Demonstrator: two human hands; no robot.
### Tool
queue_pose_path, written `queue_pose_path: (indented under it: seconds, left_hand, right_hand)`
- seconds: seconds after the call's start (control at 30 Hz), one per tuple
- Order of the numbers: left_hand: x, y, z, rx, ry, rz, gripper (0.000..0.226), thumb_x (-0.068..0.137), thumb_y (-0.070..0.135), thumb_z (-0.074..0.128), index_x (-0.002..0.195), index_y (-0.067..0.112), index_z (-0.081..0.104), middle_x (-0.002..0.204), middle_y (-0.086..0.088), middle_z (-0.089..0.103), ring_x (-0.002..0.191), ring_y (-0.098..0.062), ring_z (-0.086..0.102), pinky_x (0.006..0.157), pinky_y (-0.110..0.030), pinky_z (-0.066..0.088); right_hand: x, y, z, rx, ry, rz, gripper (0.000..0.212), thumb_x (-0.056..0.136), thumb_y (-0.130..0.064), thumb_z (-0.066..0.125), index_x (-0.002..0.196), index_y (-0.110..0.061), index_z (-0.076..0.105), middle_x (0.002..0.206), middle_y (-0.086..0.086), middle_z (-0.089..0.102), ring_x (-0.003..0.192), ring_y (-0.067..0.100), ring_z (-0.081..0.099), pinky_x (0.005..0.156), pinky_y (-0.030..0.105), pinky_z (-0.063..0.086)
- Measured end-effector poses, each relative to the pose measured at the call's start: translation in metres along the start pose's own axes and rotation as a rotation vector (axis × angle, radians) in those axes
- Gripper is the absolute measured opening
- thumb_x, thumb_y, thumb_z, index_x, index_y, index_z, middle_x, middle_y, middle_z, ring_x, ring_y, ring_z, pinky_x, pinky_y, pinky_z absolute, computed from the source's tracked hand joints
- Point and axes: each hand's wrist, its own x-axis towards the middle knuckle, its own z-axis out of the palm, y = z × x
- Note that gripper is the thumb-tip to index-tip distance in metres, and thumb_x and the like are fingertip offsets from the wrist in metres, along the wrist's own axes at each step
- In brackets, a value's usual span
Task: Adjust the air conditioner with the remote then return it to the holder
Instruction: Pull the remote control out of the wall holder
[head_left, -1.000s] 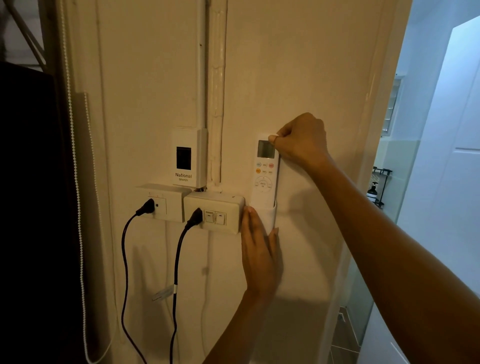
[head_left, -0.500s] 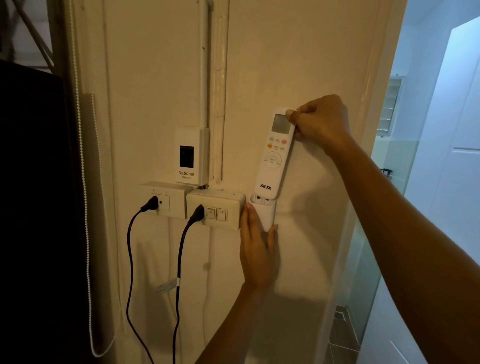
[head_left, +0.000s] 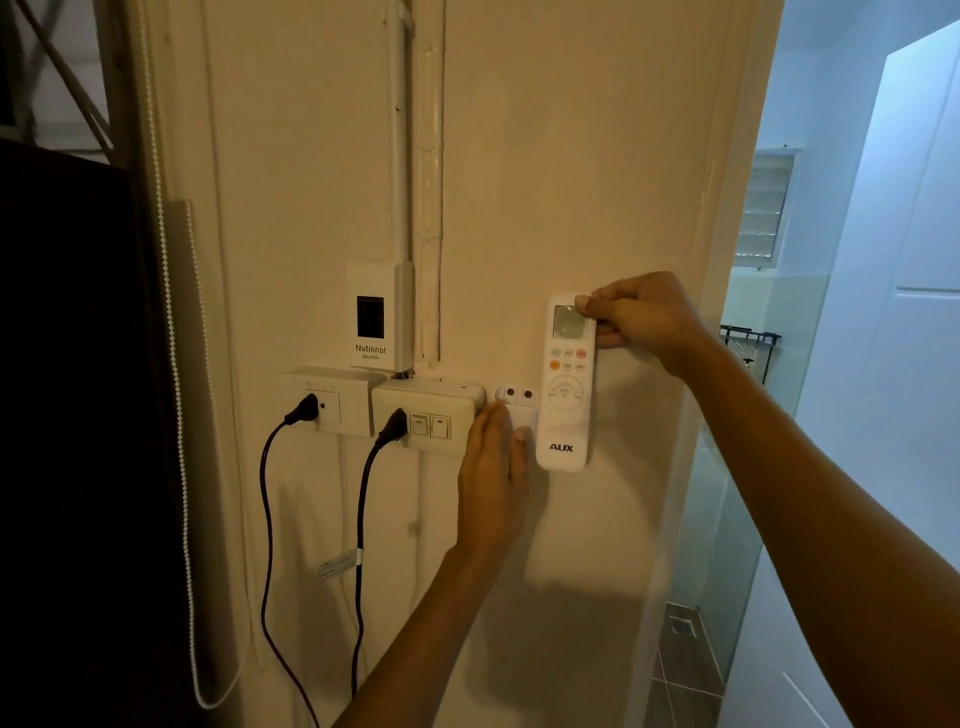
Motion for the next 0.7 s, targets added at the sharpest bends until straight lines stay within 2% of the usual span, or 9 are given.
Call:
queue_pose_path:
  seconds: [0.03, 0.07, 0.13, 0.17, 0.27, 0.3, 0.4, 0.5, 0.7]
  left_hand:
    - [0.001, 0.004, -0.004, -0.029, -0.018, -0.017, 0.042, 0.092, 0.023, 0.042, 0.133, 0.013, 0.037, 0.138, 0.002, 0.041, 0.125, -0.005, 0.033, 0.082, 0.014, 0.022]
    - [0.002, 0.007, -0.008, -0.053, -0.035, -0.026, 0.04, 0.093, 0.023, 0.041, 0.131, 0.013, 0.042, 0.138, 0.0, 0.043, 0.125, -0.005, 0.034, 0.087, 0.01, 0.025]
    - [0.004, 0.012, -0.015, -0.102, -0.068, -0.021, 0.034, 0.093, 0.028, 0.04, 0.124, 0.016, 0.05, 0.136, -0.002, 0.049, 0.124, -0.009, 0.041, 0.1, -0.012, 0.036]
    - [0.005, 0.017, -0.019, -0.138, -0.088, -0.027, 0.031, 0.093, 0.029, 0.04, 0.119, 0.018, 0.053, 0.13, 0.0, 0.054, 0.119, -0.009, 0.048, 0.098, -0.018, 0.042]
    - [0.007, 0.03, -0.031, -0.206, -0.197, -0.086, 0.027, 0.092, 0.032, 0.041, 0.109, 0.02, 0.059, 0.106, 0.007, 0.062, 0.086, -0.001, 0.061, 0.064, -0.004, 0.049]
    - [0.008, 0.033, -0.035, -0.218, -0.243, -0.108, 0.028, 0.092, 0.034, 0.041, 0.109, 0.022, 0.058, 0.103, 0.009, 0.062, 0.079, 0.004, 0.06, 0.059, -0.003, 0.049]
    - [0.007, 0.037, -0.043, -0.239, -0.316, -0.131, 0.025, 0.091, 0.036, 0.041, 0.108, 0.028, 0.057, 0.109, 0.007, 0.063, 0.081, 0.003, 0.062, 0.064, -0.013, 0.054]
    - [0.003, 0.043, -0.051, -0.259, -0.332, -0.157, 0.024, 0.09, 0.037, 0.041, 0.104, 0.027, 0.058, 0.111, 0.002, 0.066, 0.086, -0.005, 0.066, 0.066, -0.021, 0.057]
    - [-0.021, 0.062, -0.07, -0.289, -0.297, -0.172, 0.022, 0.091, 0.033, 0.039, 0.1, 0.025, 0.057, 0.092, 0.015, 0.065, 0.075, 0.001, 0.067, 0.055, -0.014, 0.054]
  right_hand:
    - [-0.001, 0.002, 0.002, 0.013, -0.024, 0.016, 0.025, 0.073, -0.023, 0.073, 0.085, -0.001, 0.068, 0.09, 0.023, 0.072, 0.081, 0.031, 0.071, 0.078, 0.045, 0.059]
    - [-0.003, 0.003, 0.005, 0.024, -0.043, 0.023, 0.025, 0.074, -0.022, 0.073, 0.086, 0.0, 0.068, 0.091, 0.024, 0.071, 0.081, 0.032, 0.071, 0.079, 0.045, 0.058]
    - [-0.008, 0.005, 0.009, 0.03, -0.076, 0.024, 0.022, 0.075, -0.021, 0.072, 0.083, -0.001, 0.068, 0.092, 0.025, 0.071, 0.084, 0.033, 0.071, 0.08, 0.045, 0.058]
    - [-0.01, 0.006, 0.011, 0.033, -0.091, 0.023, 0.021, 0.075, -0.021, 0.071, 0.082, -0.002, 0.068, 0.093, 0.025, 0.071, 0.085, 0.034, 0.071, 0.08, 0.044, 0.058]
    - [-0.015, 0.006, 0.016, 0.061, -0.131, 0.025, 0.019, 0.076, -0.02, 0.071, 0.081, -0.003, 0.068, 0.094, 0.024, 0.071, 0.085, 0.033, 0.071, 0.08, 0.043, 0.058]
    - [-0.017, 0.005, 0.017, 0.073, -0.144, 0.025, 0.019, 0.076, -0.021, 0.071, 0.082, -0.003, 0.068, 0.093, 0.024, 0.071, 0.086, 0.033, 0.071, 0.08, 0.043, 0.058]
    - [-0.021, 0.003, 0.018, 0.108, -0.174, 0.037, 0.022, 0.075, -0.021, 0.072, 0.085, -0.002, 0.068, 0.092, 0.022, 0.072, 0.083, 0.03, 0.072, 0.077, 0.039, 0.059]
    - [-0.029, -0.001, 0.018, 0.157, -0.204, 0.049, 0.023, 0.075, -0.02, 0.071, 0.089, -0.001, 0.068, 0.091, 0.018, 0.072, 0.08, 0.025, 0.072, 0.065, 0.028, 0.061]
    - [-0.049, -0.01, 0.023, 0.209, -0.267, 0.018, 0.017, 0.076, -0.02, 0.07, 0.086, -0.007, 0.069, 0.086, 0.009, 0.073, 0.077, 0.018, 0.072, 0.06, 0.023, 0.058]
